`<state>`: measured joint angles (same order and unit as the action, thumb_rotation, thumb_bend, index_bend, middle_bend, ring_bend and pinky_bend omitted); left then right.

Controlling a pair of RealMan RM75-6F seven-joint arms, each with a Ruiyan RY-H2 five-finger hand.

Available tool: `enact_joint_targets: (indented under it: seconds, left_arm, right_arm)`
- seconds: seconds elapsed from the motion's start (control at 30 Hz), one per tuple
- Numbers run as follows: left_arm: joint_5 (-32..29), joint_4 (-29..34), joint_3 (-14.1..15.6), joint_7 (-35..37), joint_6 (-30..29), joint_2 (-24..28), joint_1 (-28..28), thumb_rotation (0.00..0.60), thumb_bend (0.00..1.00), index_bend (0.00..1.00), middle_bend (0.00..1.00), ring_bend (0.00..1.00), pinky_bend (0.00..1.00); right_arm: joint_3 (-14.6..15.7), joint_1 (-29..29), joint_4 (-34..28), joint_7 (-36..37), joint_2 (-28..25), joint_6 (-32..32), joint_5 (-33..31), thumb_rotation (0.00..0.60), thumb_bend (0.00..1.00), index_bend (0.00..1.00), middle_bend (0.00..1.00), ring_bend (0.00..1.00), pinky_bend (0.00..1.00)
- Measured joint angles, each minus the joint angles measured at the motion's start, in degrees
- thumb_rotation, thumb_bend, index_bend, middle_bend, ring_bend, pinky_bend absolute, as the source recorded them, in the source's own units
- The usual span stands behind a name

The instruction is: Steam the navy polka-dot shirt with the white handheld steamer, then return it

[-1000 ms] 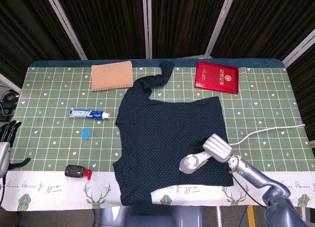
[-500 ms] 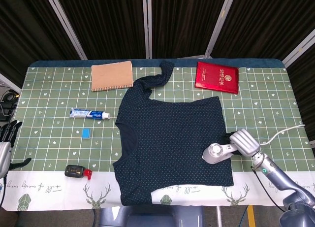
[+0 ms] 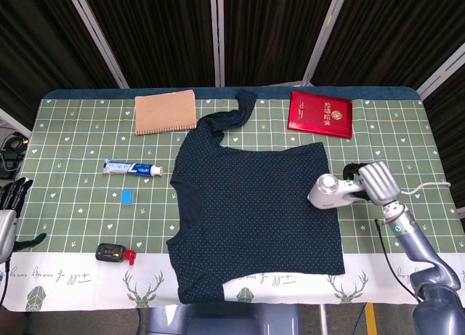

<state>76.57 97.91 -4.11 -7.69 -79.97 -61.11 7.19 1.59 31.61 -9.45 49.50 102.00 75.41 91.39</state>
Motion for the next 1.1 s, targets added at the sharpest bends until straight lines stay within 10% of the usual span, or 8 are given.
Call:
enact_joint_targets:
  seconds: [0.57,0.73,0.87,1.1]
  left_arm:
    - [-0.51,-0.08,-0.06,-0.79,0.29,-0.45,0.18,0.600,0.00,0.00,0.00,0.00,0.00]
    - [-0.60,-0.17,-0.05,-0.89,0.38,-0.52,0.21,0.600,0.00,0.00,0.00,0.00,0.00]
    - [-0.25,-0.02,0.07,-1.05,0.22,-0.58,0.19,0.600,0.00,0.00,0.00,0.00,0.00]
    - [0.31,0.33,0.28,-0.88,-0.06,-0.41,0.05,0.600,0.00,0.00,0.00,0.00,0.00]
  right_arm:
    - [-9.87,4.95,2.01,-12.87,1.68,-23.46,-11.12,0.600,0.54,0.67,0.62,0.65,0.84]
    - [-9.41,4.81,0.83,-12.18,1.03,-25.07,-10.67,0.600,0.05,0.30,0.28,0.29,0.55]
    - [-6.27,4.51,-1.03,-6.88,-0.94,-25.62,-7.48,0.600,0.00,0.08,0.04,0.02,0.26]
    - [-0.42,4.42,-4.86,0.67,-5.71,-26.79,-1.69,0.600,0.00,0.00,0.00,0.00,0.00]
